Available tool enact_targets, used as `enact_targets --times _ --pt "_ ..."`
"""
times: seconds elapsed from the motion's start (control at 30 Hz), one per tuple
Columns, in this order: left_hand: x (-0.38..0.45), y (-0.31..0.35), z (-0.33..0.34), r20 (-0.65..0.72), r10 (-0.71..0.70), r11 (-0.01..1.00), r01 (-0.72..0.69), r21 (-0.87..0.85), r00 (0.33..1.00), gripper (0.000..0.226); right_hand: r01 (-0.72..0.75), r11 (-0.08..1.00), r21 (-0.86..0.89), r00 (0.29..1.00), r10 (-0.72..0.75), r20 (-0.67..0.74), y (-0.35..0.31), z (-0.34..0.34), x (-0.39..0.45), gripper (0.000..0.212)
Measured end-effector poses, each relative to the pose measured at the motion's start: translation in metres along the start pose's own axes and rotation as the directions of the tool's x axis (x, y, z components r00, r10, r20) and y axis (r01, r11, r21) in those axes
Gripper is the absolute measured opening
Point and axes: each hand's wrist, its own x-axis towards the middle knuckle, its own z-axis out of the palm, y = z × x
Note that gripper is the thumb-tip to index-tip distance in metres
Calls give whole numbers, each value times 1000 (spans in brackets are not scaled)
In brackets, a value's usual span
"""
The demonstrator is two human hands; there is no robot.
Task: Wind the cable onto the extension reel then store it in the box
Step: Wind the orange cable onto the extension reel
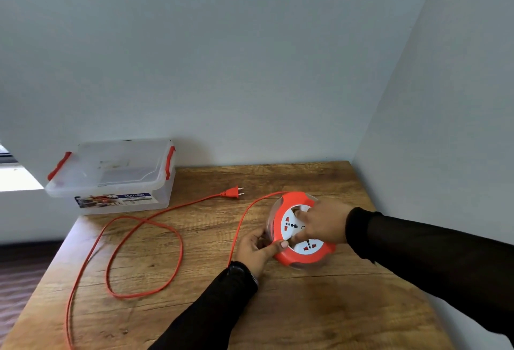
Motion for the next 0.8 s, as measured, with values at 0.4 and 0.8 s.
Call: enact_targets --times 0.4,0.8 --pt "3 1 -3 49 -6 1000 5 26 999 38 -85 996 12 995 86 -53 -6 2 -3 60" --pt "-7 5 0 30 20 999 -21 30 999 25 -400 736 546 772 592 -232 -42 34 8 65"
